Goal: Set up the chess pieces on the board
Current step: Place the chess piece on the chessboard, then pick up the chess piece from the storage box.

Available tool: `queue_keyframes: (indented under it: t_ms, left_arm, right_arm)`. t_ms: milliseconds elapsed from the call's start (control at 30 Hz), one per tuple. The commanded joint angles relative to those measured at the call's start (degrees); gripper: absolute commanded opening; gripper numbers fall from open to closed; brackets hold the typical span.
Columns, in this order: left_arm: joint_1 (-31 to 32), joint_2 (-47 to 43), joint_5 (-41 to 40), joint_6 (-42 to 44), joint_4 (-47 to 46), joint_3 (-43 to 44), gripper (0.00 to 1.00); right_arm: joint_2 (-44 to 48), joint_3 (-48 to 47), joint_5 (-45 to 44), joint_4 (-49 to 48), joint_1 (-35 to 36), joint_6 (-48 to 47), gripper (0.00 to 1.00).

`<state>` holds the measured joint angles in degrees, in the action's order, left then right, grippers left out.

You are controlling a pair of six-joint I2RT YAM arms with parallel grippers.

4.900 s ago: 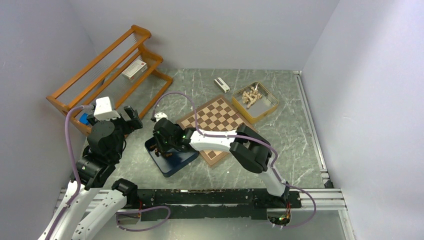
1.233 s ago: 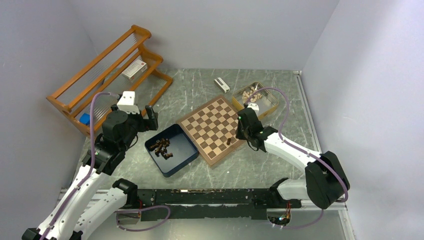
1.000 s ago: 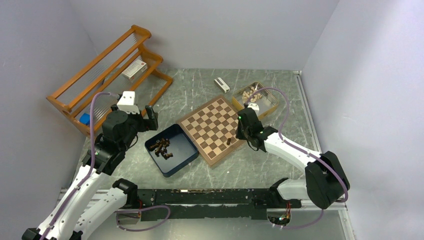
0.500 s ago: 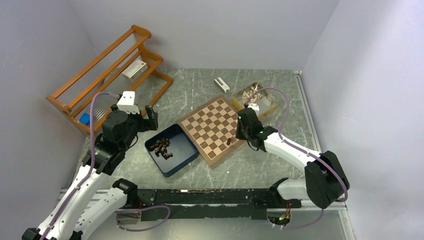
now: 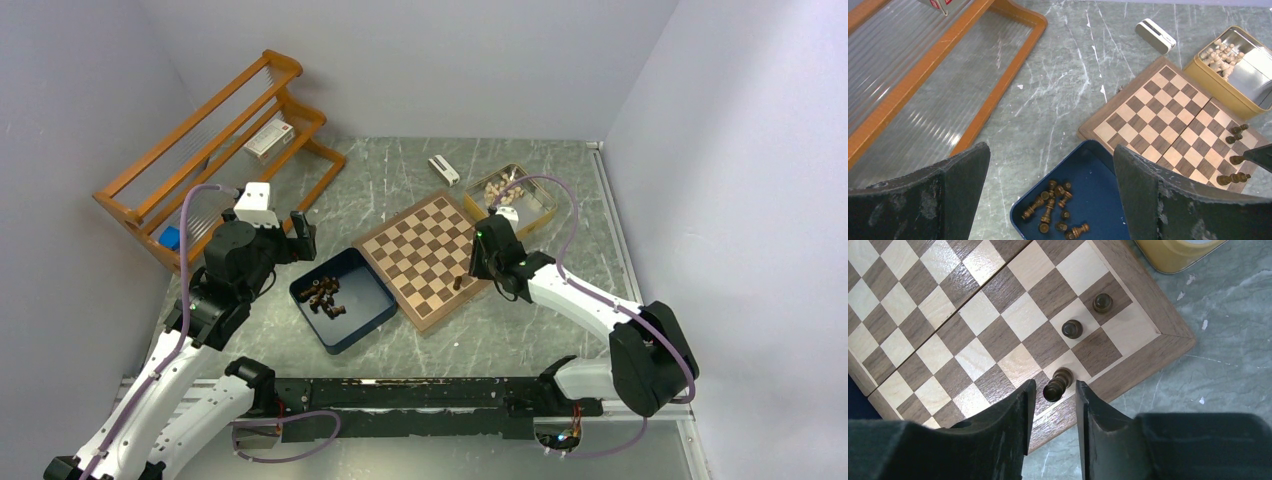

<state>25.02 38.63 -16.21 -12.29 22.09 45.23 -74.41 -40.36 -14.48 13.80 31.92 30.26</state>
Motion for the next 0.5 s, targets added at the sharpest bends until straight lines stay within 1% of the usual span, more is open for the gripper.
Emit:
queue_keyframes:
  t_ms: [0,200,300,400,467]
  left_arm:
    - [0.21,-0.65,0.64,0.75,-1.96,-0.15,0.98]
    - [0.18,-0.74,0.61,0.82,-2.12,-0.15,0.98]
    - [0.21,-0.88,0.82,0.86,-2.05,-0.10,0.98]
    - [0.21,-0.93,0.91,0.82,-1.98,-0.06,0.98]
    - [0.21,-0.89,1.04,0.83,-2.13,-0.10,0.98]
  right_arm:
    - [0.41,-3.00,-0.85,2.08,-0.43,0.13,0.41]
    - [1.59,-7.67,-0.69,6.01,-0.44,-1.43,0.50]
    - [2.08,-9.95,0.47,6.35,-0.46,-2.53,0.53]
    - [2.86,-11.92,4.29,4.70,-0.38,-4.02,0.53]
    - [3.21,-12.90,7.18,2.89,-0.36,-4.47,0.49]
